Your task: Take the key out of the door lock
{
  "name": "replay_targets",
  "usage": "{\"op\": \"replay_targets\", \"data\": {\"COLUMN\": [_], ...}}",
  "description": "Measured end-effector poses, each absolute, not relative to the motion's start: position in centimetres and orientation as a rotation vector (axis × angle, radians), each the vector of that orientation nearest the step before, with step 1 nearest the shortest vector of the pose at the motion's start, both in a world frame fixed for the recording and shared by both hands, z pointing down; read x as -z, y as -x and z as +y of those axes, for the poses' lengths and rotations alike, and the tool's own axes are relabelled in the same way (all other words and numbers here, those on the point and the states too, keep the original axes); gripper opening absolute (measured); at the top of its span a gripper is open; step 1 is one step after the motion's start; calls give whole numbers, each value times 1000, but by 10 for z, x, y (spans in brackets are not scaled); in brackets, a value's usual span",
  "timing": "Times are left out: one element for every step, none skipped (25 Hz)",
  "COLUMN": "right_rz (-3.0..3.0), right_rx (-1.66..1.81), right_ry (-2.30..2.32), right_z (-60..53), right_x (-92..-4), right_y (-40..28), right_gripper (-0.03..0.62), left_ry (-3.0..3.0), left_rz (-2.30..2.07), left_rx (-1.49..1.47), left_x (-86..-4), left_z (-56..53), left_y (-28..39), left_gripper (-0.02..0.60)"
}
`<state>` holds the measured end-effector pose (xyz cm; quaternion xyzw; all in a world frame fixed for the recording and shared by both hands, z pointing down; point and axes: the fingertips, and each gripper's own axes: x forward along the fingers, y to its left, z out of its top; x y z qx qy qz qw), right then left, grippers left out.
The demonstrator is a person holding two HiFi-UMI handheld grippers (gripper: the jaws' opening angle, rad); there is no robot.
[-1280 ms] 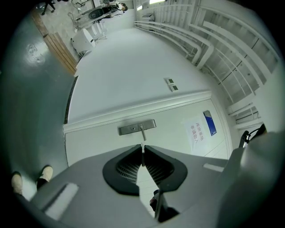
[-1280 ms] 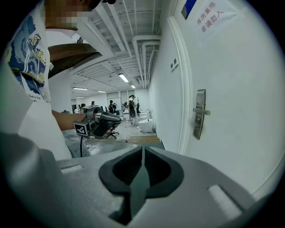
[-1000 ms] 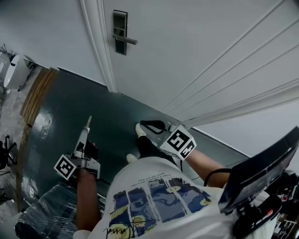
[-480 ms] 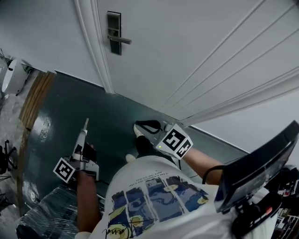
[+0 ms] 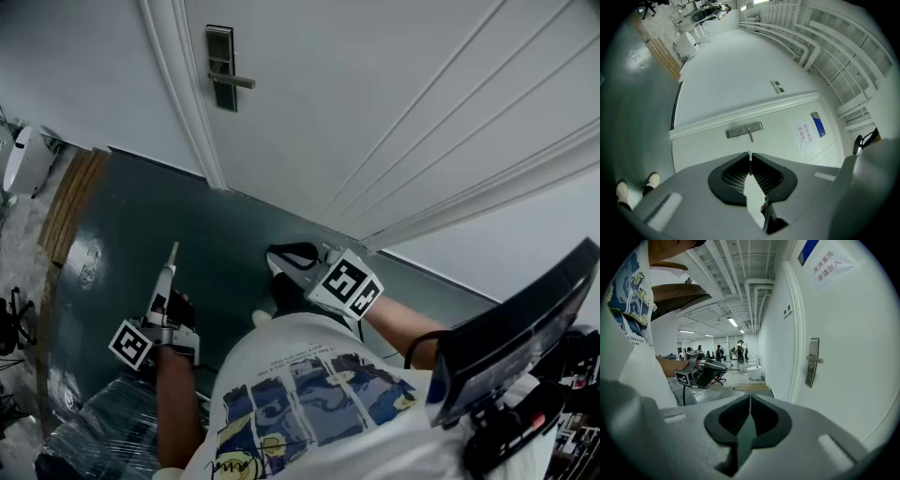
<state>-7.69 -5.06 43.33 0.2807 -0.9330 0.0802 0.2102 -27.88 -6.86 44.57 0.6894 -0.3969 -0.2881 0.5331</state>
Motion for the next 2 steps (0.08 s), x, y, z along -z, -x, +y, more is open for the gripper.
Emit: {"op": "replay_targets", "data": {"right_rz": [-2594,-2594], "right_rx": [-223,-222], "right_ry": [-780,-779], "right_z": [-49,-48], "right_x": [-433,-433], "right_y": [77,78], "right_gripper": [9,11], "left_ry": [-1643,-1642], "left_rz": [-946,-945], "left_rx": [687,687], "left_x": [-445,-445], "left_z": [-67,-66], "left_y": [279,279], "left_gripper": [25,25]}}
